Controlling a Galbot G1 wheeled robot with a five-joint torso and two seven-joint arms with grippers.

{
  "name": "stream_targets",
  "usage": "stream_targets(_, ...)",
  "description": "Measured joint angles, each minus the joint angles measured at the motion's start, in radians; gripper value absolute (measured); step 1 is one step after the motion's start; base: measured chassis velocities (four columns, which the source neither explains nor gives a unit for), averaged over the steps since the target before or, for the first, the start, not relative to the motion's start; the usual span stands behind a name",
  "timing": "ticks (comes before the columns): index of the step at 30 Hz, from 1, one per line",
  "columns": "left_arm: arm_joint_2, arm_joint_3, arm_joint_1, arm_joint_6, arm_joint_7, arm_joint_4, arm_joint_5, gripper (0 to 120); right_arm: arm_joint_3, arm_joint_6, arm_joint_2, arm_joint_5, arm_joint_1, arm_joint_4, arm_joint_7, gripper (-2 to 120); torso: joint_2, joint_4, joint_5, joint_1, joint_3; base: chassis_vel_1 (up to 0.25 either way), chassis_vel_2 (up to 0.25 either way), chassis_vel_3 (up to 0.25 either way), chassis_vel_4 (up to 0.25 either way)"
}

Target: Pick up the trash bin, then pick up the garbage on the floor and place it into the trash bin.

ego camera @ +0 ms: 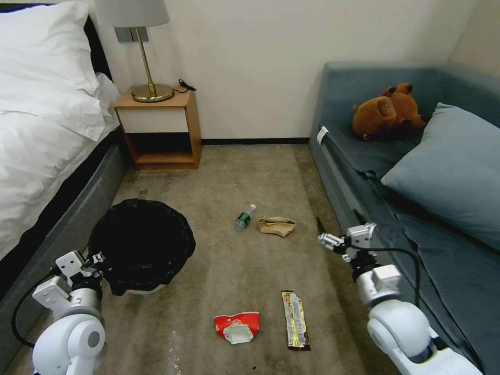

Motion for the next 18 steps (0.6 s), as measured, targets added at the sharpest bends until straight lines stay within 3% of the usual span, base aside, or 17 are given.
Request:
stream_targets(9, -0.013, 0.009, 0.009, 0.008, -0.001, -0.026, 0.017, 4, -0.116, -0.158, -0.025, 0.132, 0.095, -0.081, -0.025, 100, 0.0, 0.0, -0.0002, 0.0, 0.0, 0.0, 0.0, 0.0, 0.0)
stream_targets(12, -0.029, 0.015, 0.021, 0.005, 0.0, -0.03, 0.02, 4, -0.144, -0.313, -0.039, 0.28, 0.138, -0.076, -0.02, 100, 0.0, 0.0, -0.0004, 0.0, 0.0, 0.0, 0.0, 0.0, 0.0)
stream_targets(14, -0.031, 0.016, 0.024, 0.005, 0.0, -0.032, 0.021, 4, -0.149, -0.351, -0.04, 0.32, 0.148, -0.071, -0.012, 100, 0.0, 0.0001, -0.0004, 0.0, 0.0, 0.0, 0.0, 0.0, 0.0)
stream_targets(16, -0.033, 0.017, 0.028, 0.001, 0.001, -0.037, 0.023, 4, -0.154, -0.484, -0.04, 0.409, 0.166, -0.052, 0.011, 100, 0.0, 0.0001, -0.0004, 0.0, 0.0, 0.0, 0.0, 0.0, 0.0)
stream_targets(18, -0.034, 0.017, 0.028, -0.001, 0.001, -0.037, 0.024, 4, -0.156, -0.528, -0.038, 0.431, 0.169, -0.048, 0.02, 100, 0.0, 0.0001, -0.0004, 0.0, 0.0, 0.0, 0.0, 0.0, 0.0)
